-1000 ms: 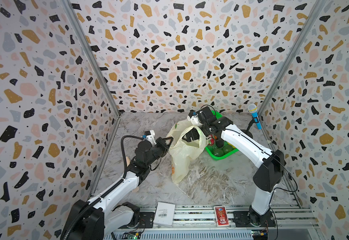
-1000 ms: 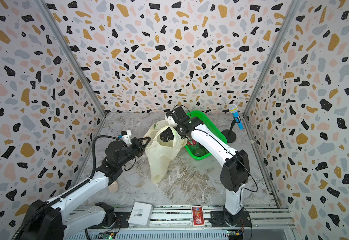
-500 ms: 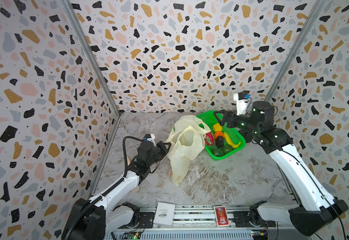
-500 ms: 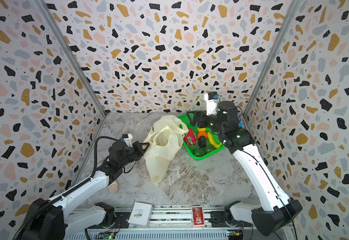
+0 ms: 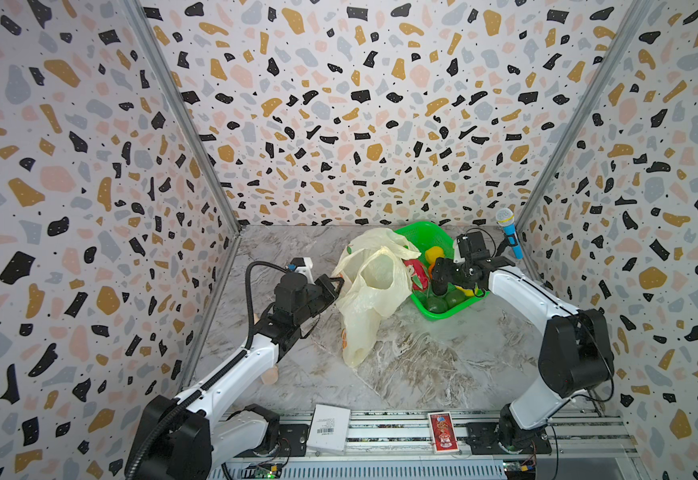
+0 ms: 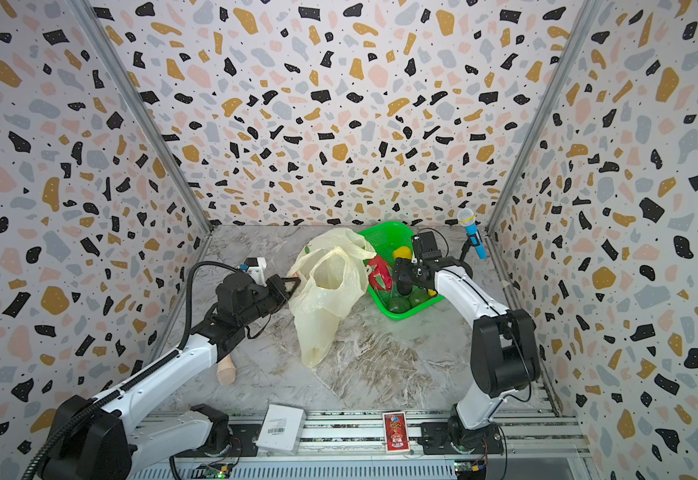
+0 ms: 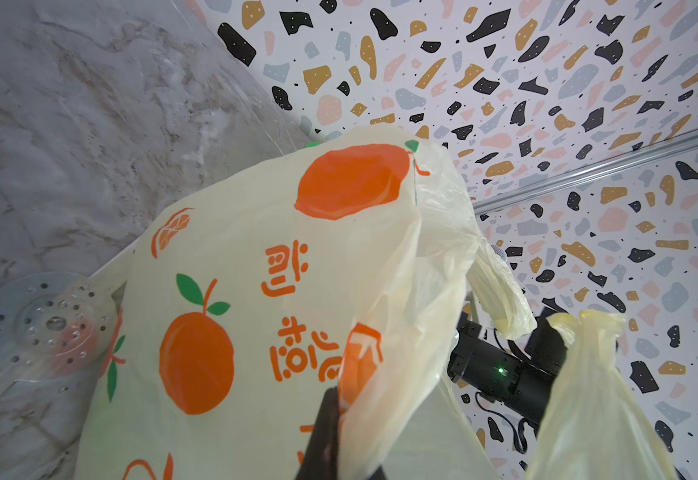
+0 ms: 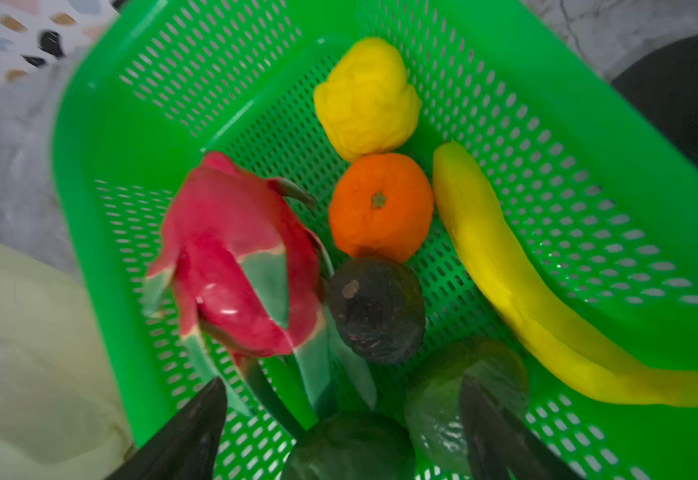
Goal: Place the fruits into the plastic bag
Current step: 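Move the right gripper back to the basket and grasp the dark avocado, then carry the avocado with the right gripper into the bag opening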
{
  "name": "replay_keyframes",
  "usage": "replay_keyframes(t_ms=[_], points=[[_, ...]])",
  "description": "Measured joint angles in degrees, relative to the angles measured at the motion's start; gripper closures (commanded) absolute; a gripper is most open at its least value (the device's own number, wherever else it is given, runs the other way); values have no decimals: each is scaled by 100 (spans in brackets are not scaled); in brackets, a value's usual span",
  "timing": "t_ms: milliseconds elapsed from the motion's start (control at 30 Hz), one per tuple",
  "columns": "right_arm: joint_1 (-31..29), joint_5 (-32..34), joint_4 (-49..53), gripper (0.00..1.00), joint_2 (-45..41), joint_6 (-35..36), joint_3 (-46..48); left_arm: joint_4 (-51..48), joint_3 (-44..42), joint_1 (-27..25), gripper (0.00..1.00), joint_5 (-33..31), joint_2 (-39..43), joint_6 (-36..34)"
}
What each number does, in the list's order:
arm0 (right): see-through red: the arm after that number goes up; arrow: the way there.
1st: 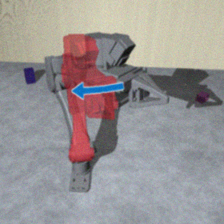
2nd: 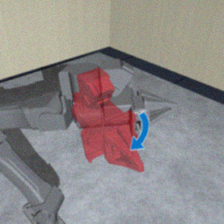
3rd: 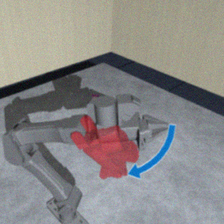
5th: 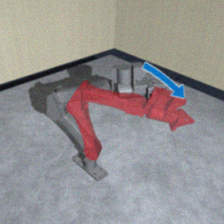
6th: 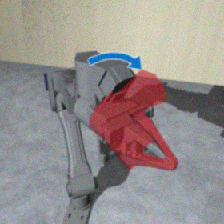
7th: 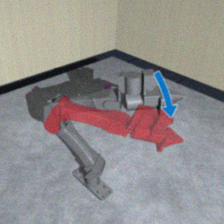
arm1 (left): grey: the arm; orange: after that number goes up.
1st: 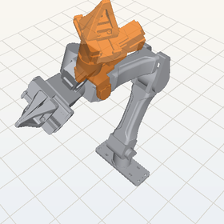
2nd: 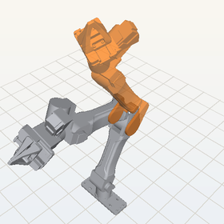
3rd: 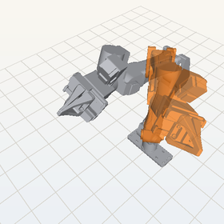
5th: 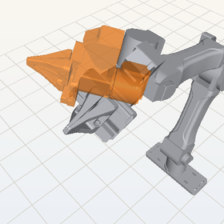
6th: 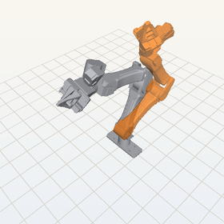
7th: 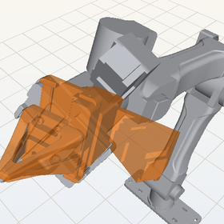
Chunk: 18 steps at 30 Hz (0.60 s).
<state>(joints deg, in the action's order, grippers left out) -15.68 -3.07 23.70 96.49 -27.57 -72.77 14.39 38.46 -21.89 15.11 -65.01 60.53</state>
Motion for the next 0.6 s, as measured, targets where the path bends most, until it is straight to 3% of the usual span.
replay_keyframes(t_ms=[200, 467, 600], points=[[9, 197, 63, 28, 713, 153, -522, -35, 4, 0, 100, 31, -37, -85], [9, 426, 7, 44, 1095, 214, -553, -42, 4, 0, 100, 44, -55, -98], [33, 435, -94, 60, 1211, 234, -553, -42, 4, 0, 100, 44, -55, -96]])
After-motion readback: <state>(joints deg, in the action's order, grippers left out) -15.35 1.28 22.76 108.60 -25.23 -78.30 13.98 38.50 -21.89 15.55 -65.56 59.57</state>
